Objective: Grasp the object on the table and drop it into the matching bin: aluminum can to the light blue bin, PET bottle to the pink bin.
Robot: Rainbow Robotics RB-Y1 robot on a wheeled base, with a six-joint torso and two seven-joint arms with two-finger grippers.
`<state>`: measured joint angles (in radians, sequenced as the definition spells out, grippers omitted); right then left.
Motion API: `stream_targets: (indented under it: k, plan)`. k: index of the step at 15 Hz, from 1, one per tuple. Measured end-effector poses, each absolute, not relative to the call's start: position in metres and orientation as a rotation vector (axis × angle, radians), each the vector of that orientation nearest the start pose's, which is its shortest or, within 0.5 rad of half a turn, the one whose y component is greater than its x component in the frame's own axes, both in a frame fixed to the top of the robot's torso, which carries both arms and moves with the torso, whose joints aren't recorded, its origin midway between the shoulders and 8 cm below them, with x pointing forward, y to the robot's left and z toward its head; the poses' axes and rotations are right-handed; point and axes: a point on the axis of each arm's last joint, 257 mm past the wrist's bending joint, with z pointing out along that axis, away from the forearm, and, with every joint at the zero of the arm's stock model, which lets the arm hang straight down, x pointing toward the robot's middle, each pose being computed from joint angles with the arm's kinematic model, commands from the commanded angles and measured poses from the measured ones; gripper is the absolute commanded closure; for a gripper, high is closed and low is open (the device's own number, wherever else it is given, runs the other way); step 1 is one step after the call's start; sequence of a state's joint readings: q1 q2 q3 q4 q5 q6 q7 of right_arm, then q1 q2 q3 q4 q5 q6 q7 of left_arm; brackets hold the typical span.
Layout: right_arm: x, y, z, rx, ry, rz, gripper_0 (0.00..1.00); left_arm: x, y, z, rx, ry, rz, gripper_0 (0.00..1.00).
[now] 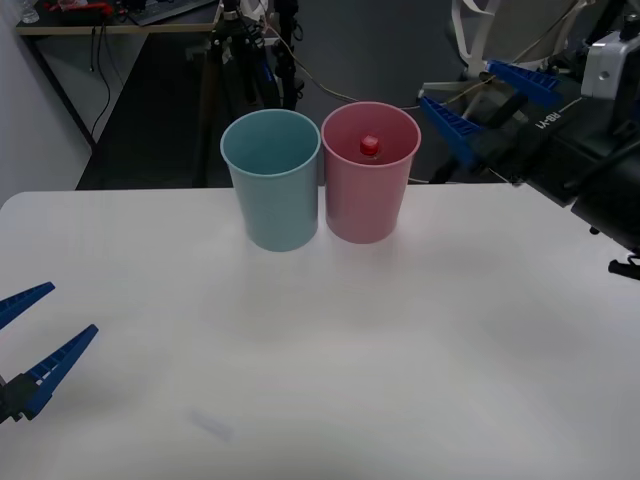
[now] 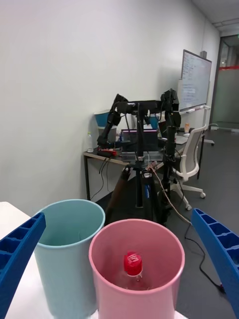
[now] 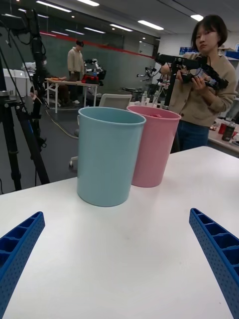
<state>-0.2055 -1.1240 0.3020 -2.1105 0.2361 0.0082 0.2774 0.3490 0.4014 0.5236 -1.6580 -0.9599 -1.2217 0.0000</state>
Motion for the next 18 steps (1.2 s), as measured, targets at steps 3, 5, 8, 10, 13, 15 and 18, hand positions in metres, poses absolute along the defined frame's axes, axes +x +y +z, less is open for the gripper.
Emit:
stream_targets:
  k: [3, 5, 8, 10, 13, 15, 18]
  plan:
    - [0.467, -0.169, 0.01, -0.542, 1.357, 0.475, 0.0, 0.342, 0.33, -0.169, 0.465, 1.441, -0.567, 0.0]
    - [0.454, -0.172, 0.0, -0.53, 1.374, 0.514, 0.0, 0.342, 0.33, -0.169, 0.465, 1.441, -0.567, 0.0]
    - [0.434, -0.18, -0.018, -0.495, 1.395, 0.585, 0.0, 0.342, 0.33, -0.169, 0.465, 1.441, -0.567, 0.0]
    - [0.424, -0.186, -0.031, -0.47, 1.407, 0.61, 0.0, 0.342, 0.33, -0.169, 0.465, 1.441, -0.567, 0.0]
    - [0.412, -0.196, -0.059, -0.407, 1.44, 0.617, 0.0, 0.342, 0.33, -0.169, 0.465, 1.441, -0.567, 0.0]
    - [0.405, -0.202, -0.077, -0.387, 1.467, 0.596, 0.0, 0.342, 0.33, -0.169, 0.465, 1.441, -0.567, 0.0]
    - [0.391, -0.205, -0.101, -0.396, 1.498, 0.58, 0.0, 0.342, 0.33, -0.169, 0.465, 1.441, -0.567, 0.0]
